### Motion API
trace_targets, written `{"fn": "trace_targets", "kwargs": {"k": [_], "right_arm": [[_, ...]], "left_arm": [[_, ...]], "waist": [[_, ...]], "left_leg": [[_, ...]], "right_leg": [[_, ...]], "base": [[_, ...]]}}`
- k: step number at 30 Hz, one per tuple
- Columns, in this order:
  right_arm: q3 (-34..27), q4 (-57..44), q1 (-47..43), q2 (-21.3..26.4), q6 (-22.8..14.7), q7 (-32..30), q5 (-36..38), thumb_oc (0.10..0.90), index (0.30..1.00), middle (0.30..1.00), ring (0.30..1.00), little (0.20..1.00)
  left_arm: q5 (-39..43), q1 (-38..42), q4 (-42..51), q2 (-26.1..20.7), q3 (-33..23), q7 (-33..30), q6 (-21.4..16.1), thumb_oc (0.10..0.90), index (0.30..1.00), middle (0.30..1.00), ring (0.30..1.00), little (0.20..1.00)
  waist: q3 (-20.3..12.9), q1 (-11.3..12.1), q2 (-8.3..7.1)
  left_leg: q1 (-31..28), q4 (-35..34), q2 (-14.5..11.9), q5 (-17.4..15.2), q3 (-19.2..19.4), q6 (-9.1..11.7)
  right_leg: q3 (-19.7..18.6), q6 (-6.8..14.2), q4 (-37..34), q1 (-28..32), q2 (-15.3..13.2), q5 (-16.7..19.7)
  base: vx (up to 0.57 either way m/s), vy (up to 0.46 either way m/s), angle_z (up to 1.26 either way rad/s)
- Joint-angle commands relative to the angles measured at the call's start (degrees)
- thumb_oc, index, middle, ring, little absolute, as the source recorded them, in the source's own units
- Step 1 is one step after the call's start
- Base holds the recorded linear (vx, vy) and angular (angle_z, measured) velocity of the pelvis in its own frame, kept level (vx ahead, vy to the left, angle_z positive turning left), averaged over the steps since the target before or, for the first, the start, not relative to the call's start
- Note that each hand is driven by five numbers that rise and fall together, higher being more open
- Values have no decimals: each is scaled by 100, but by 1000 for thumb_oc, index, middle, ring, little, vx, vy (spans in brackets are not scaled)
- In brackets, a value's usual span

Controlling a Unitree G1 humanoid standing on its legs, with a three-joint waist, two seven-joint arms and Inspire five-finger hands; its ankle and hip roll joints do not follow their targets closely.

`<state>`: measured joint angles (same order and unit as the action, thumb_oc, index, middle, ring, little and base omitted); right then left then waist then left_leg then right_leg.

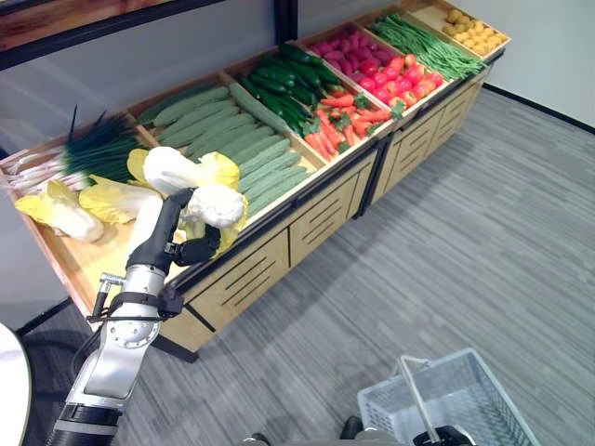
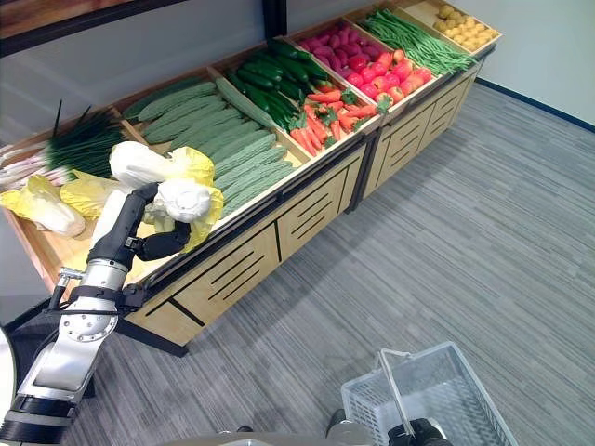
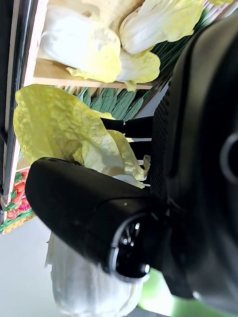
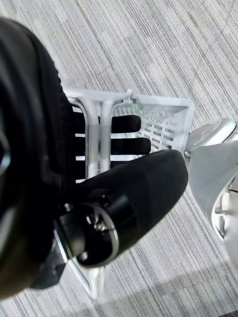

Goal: Get the vegetables into the basket

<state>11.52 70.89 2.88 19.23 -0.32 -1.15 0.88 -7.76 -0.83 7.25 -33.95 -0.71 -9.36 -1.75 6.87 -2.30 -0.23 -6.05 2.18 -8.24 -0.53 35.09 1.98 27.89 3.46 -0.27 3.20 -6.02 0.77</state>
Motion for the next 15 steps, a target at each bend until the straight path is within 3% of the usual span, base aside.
{"fn": "trace_targets", "kwargs": {"k": [1, 2, 3, 4, 6, 9, 15], "right_arm": [[200, -12, -314, 57, -285, -32, 115, 400, 300, 300, 300, 300], [198, -11, -319, 58, -285, -31, 115, 400, 300, 300, 300, 300], [209, 31, -381, 81, -270, -29, 114, 400, 300, 300, 300, 300], [213, 33, -382, 83, -269, -28, 116, 400, 300, 300, 300, 300], [188, -3, -423, 116, -265, -24, 157, 400, 300, 300, 300, 300], [115, -13, -474, 135, -275, -38, 168, 400, 300, 300, 300, 300], [-104, -123, -417, 32, -298, -112, 386, 400, 300, 300, 300, 300]], "left_arm": [[255, 709, 661, -201, -253, -270, -603, 400, 300, 300, 300, 300], [255, 715, 657, -202, -252, -271, -606, 400, 300, 300, 300, 300], [239, 652, 637, -165, -290, -363, -613, 400, 300, 300, 300, 300], [237, 647, 637, -163, -291, -366, -616, 400, 300, 300, 300, 300], [187, 669, 661, -157, -324, -419, -629, 400, 300, 300, 300, 300], [84, 594, 716, -189, -401, -455, -655, 400, 300, 300, 300, 300], [78, 561, 839, -349, -437, -391, -651, 400, 300, 300, 300, 300]], "waist": [[57, 342, -210], [60, 336, -209], [74, 408, -231], [59, 400, -237], [60, 406, -257], [107, 431, -207], [99, 353, -162]], "left_leg": [[533, 1824, -270, -41, -1150, 522], [554, 1852, -280, -44, -1160, 523], [682, 1649, 8, -236, -1799, 367], [680, 1614, 31, -226, -1797, 347], [741, 921, 281, -422, -2023, 161], [880, 472, 576, -573, -2653, -23], [627, 413, 739, -787, -2292, -281]], "right_leg": [[-749, -91, 43, -14, 320, -584], [-740, -101, 27, -11, 327, -576], [-962, -24, -127, -47, 320, -520], [-960, -10, -141, -54, 304, -507], [-1053, 58, -195, -197, 192, -363], [-1429, 127, -40, -383, 111, -261], [-1818, 255, 244, -412, -36, -235]], "base": [[84, -236, -49], [69, -65, -90], [27, 53, -105], [-10, 108, -92], [-31, 153, -50], [52, 271, -41], [79, 279, -65]]}}
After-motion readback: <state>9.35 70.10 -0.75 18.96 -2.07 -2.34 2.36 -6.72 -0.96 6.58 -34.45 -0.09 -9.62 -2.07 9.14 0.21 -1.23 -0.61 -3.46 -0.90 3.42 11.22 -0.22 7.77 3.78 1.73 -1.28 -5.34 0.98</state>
